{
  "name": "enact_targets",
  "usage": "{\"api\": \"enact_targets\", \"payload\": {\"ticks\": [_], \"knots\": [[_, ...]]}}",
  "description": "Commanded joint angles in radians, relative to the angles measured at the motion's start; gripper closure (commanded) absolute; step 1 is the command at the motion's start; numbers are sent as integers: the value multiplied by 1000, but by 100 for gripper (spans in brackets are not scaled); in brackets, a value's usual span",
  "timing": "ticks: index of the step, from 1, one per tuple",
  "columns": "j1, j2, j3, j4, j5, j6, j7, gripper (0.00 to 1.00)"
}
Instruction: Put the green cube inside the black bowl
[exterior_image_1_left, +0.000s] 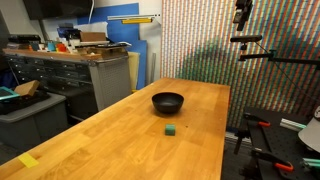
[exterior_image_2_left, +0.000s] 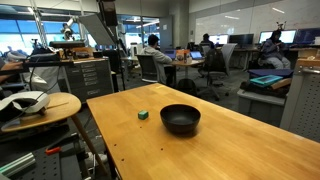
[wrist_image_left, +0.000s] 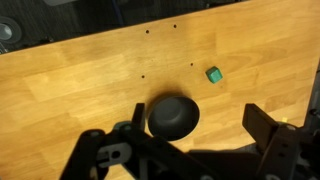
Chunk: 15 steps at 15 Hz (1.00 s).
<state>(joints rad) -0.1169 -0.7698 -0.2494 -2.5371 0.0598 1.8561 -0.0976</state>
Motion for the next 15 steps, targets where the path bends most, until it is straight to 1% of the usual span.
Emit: {"api": "enact_targets", "payload": {"ticks": [1,6,10,13,15], "knots": [[-18,35,88,-32,72,114,153,0],[-19,104,223,-108,120,329,403,0],[-32,191,342,-155,103,513,637,0],[-44,287,424,-149,72,600,795,0],[-46,351,465,-133,41,631,902,0]]}}
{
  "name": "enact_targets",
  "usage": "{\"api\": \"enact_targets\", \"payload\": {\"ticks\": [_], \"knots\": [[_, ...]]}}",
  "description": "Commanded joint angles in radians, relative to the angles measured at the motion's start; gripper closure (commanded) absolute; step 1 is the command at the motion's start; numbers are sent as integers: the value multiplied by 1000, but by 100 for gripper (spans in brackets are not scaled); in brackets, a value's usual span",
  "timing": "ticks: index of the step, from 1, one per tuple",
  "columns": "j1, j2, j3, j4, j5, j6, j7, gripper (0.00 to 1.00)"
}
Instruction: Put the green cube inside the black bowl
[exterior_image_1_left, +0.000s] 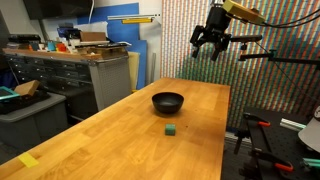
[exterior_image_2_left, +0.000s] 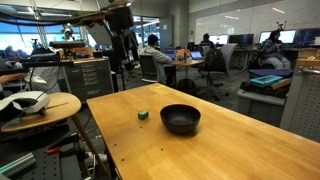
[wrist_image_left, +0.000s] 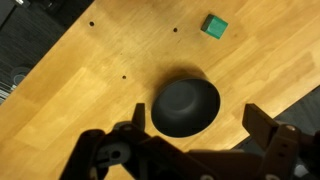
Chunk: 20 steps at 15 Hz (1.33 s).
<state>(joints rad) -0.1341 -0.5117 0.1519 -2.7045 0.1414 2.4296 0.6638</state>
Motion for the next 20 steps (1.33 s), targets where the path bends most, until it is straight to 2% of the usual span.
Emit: {"api": "enact_targets", "payload": {"ticks": [1,4,9,12,20], "knots": [[-28,124,79,44,-56,64,190,0],[-12,210,100,77,-112,67,309,0],[38,354,82,160,-146,73,409,0],[73,438,63,205,-146,111,421,0],[163,616,-11,282,-55,253,365,0]]}}
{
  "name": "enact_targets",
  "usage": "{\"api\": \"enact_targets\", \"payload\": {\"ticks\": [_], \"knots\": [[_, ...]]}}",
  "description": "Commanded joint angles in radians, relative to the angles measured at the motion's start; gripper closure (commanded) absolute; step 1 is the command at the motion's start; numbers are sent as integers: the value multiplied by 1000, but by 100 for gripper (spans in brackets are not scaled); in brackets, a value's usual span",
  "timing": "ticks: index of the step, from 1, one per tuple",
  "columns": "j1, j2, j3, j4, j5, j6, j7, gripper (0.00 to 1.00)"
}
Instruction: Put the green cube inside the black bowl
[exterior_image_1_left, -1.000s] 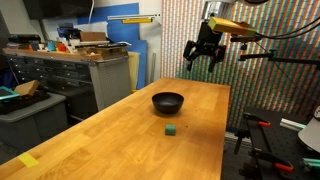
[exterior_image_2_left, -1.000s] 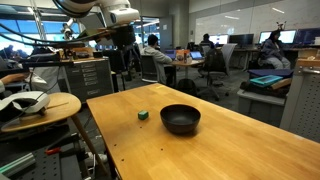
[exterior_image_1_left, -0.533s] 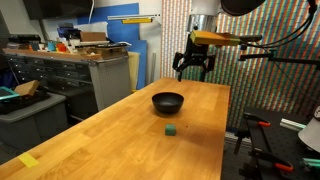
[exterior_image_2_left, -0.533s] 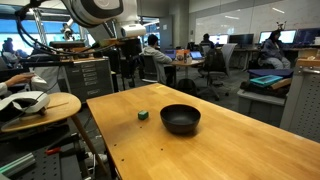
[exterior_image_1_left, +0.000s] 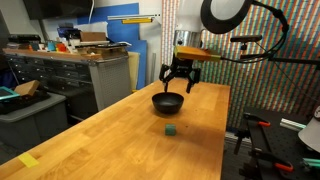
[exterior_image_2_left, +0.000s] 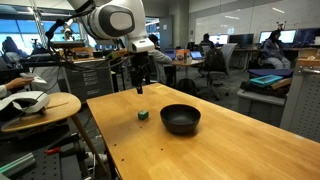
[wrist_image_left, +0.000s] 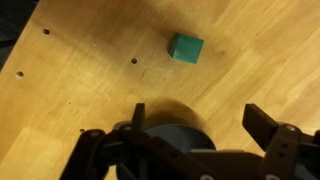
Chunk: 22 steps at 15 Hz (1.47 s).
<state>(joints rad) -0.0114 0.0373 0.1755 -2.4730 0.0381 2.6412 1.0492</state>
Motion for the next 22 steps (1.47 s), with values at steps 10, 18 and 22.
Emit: {"api": "enact_targets", "payload": {"ticks": [10,18,22], "knots": [[127,258,-95,111,137,277,-11,0],[152,337,-133,139,144,200,-59,0],[138,334,-122,127,160,145,-84,0]]}}
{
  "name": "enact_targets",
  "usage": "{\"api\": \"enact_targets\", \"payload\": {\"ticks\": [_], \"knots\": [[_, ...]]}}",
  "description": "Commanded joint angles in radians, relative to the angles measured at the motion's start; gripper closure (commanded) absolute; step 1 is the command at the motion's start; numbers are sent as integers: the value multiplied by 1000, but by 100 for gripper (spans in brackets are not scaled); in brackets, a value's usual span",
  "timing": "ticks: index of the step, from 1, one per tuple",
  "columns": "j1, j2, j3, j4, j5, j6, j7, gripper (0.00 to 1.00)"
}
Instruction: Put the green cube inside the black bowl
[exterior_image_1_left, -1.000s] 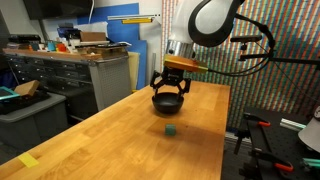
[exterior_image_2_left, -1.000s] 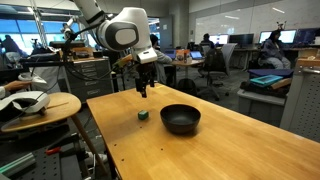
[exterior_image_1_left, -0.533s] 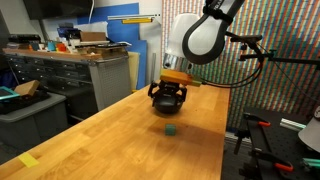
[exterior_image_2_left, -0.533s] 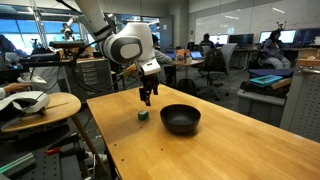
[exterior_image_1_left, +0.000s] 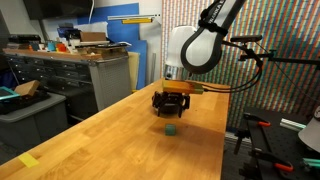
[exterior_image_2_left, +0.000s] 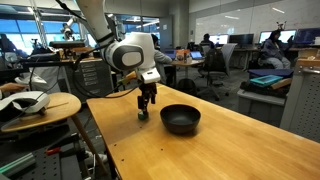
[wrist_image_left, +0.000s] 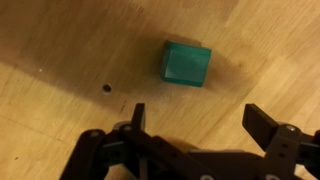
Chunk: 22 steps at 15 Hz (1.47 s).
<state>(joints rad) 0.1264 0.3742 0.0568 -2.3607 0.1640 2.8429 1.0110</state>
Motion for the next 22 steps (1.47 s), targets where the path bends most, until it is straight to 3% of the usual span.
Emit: {"api": "enact_targets", "payload": {"ticks": [1,11,12,18,22], "knots": [[-2,-7,0,11,38,-71,-54,0],[-11,-13,13,10,65,-174,-219,0],[16,1,-10,2,58,-148,-168,0],[16,2,-12,-1,58,-149,-172,0],[3,8,16,15,109,-143,-186,0]]}}
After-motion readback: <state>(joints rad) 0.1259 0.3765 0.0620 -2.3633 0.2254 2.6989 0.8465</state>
